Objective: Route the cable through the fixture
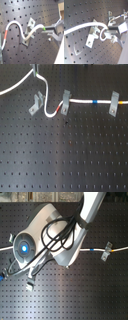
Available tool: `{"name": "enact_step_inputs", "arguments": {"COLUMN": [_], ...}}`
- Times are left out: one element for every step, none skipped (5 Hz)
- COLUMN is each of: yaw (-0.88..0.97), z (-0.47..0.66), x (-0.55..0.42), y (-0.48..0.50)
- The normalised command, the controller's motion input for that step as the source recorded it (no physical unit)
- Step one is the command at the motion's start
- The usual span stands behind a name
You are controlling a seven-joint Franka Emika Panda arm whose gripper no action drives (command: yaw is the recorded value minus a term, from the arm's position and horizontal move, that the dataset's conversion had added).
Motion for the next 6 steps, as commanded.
{"name": "enact_step_inputs", "arguments": {"yaw": [0.91, 0.92, 0.92, 0.93, 0.93, 0.41], "z": [0.09, 0.1, 0.11, 0.11, 0.1, 0.17], "x": [-0.075, -0.05, -0.033, -0.016, -0.002, -0.297], "y": [0.164, 0.148, 0.14, 0.128, 0.111, 0.208]}}
